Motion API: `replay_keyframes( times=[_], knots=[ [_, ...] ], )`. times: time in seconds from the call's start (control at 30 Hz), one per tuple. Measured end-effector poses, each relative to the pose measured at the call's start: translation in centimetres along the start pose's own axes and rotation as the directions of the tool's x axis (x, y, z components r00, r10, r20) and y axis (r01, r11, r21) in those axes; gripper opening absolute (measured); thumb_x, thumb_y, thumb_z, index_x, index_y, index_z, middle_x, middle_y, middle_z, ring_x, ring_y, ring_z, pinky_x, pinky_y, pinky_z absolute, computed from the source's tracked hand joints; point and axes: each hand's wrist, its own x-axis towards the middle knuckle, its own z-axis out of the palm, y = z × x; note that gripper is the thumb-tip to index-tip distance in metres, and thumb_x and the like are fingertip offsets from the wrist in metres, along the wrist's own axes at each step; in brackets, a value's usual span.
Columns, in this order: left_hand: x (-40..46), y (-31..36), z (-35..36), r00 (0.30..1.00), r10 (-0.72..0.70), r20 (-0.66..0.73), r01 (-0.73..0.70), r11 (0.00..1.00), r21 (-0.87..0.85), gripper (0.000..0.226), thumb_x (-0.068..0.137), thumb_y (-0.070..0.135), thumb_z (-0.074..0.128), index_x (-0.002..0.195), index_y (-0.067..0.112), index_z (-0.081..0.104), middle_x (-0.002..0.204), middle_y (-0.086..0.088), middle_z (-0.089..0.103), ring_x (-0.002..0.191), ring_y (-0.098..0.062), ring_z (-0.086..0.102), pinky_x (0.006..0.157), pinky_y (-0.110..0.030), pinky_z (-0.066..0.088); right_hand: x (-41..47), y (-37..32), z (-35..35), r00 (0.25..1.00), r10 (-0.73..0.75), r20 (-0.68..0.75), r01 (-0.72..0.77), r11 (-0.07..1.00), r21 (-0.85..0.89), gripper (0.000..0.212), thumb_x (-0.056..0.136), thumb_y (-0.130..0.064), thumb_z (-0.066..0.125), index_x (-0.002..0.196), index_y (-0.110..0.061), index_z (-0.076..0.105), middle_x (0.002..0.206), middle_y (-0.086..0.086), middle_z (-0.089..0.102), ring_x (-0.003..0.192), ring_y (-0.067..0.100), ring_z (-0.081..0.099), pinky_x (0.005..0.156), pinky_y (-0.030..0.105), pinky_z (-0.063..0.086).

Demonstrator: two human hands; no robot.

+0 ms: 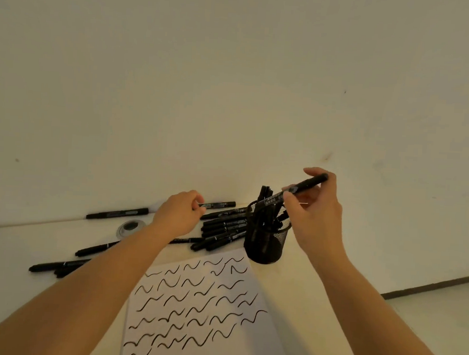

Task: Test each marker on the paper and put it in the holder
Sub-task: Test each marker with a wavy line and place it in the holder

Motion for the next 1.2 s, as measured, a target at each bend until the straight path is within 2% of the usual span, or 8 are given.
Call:
replay_keyframes(
  times=[0.13,0.27,0.37,0.57,0.7,0.87,1.1,1.2],
  knots=[
    [2.3,-0.9,1.5,0.996,-0.023,0.089,0.020,0.999,0.032,0.026,0.091,0.028,0.049,0.115,0.020,0.056,0.112,-0.001,0.062,0.097,-0.017,0.054,0.082,-0.030,0.044,0.3,1.1,0.7,1.000,0.005,0.029,-0.002,0.994,-0.109,0.043,0.080,-0.015,0.063,0.100,-0.042,0.037,0.075,-0.014,0.065,0.070,-0.002,0.063,0.057,0.017,0.051],
    [3.5,-0.6,3.2,0.991,-0.010,0.132,0.006,0.999,0.033,0.028,0.092,0.028,0.050,0.117,0.020,0.057,0.117,-0.005,0.060,0.104,-0.021,0.055,0.089,-0.033,0.045,0.8,1.8,1.3,0.995,0.008,0.096,0.016,0.968,-0.252,0.020,0.085,-0.019,0.058,0.092,-0.030,0.043,0.078,-0.015,0.060,0.067,0.011,0.062,0.058,0.031,0.053],
    [4.0,-0.7,4.1,0.989,-0.037,0.146,0.032,0.999,0.037,0.027,0.091,0.029,0.052,0.115,0.020,0.058,0.115,-0.004,0.060,0.103,-0.020,0.055,0.090,-0.034,0.046,1.0,2.6,1.4,0.992,0.033,0.123,0.007,0.949,-0.316,0.005,0.087,-0.026,0.053,0.090,-0.024,0.049,0.082,-0.004,0.059,0.072,0.015,0.059,0.061,0.031,0.050],
    [4.3,-1.5,4.9,0.991,-0.077,0.106,0.076,0.997,0.007,0.018,0.087,0.025,0.059,0.104,0.017,0.064,0.108,-0.006,0.062,0.092,-0.018,0.055,0.080,-0.028,0.043,0.8,4.8,0.8,0.997,0.013,0.077,0.025,0.885,-0.465,0.015,0.085,-0.030,0.059,0.090,-0.017,0.061,0.096,-0.005,0.051,0.095,0.012,0.041,0.075,0.022,0.031],
    [4.5,-1.6,5.0,0.991,-0.088,0.096,0.087,0.996,0.010,0.019,0.086,0.023,0.062,0.102,0.015,0.064,0.105,-0.007,0.062,0.084,-0.015,0.051,0.075,-0.026,0.040,0.5,5.5,1.0,0.993,0.110,0.044,-0.086,0.922,-0.377,0.016,0.081,-0.029,0.064,0.089,-0.022,0.052,0.094,-0.007,0.052,0.094,0.014,0.048,0.074,0.024,0.035],
    [4.1,-1.6,4.5,0.991,-0.107,0.085,0.105,0.994,0.030,0.020,0.090,0.025,0.056,0.105,0.014,0.063,0.107,-0.008,0.063,0.087,-0.019,0.053,0.078,-0.030,0.043,0.3,5.3,1.3,0.991,0.133,0.005,-0.127,0.959,-0.254,0.038,0.078,-0.023,0.068,0.099,-0.034,0.038,0.087,-0.013,0.052,0.082,0.004,0.052,0.060,0.018,0.037],
    [2.1,-2.8,3.2,0.983,-0.171,0.059,0.172,0.985,-0.011,0.023,0.091,0.034,0.050,0.107,0.020,0.059,0.106,-0.004,0.065,0.095,-0.021,0.060,0.086,-0.038,0.049,-0.4,4.9,1.8,0.998,0.067,0.018,-0.054,0.918,-0.392,0.040,0.080,-0.022,0.065,0.113,-0.029,0.045,0.083,-0.022,0.038,0.096,0.018,0.049,0.074,0.031,0.042],
    [0.4,-3.3,2.8,0.982,-0.182,0.045,0.186,0.976,-0.110,0.021,0.092,0.033,0.049,0.105,0.019,0.058,0.093,0.001,0.067,0.089,-0.018,0.063,0.085,-0.039,0.050,-0.7,4.9,1.9,1.000,0.013,0.028,0.001,0.889,-0.459,0.036,0.082,-0.022,0.062,0.115,-0.024,0.048,0.095,-0.012,0.048,0.099,0.018,0.044,0.074,0.027,0.037]
  ],
)
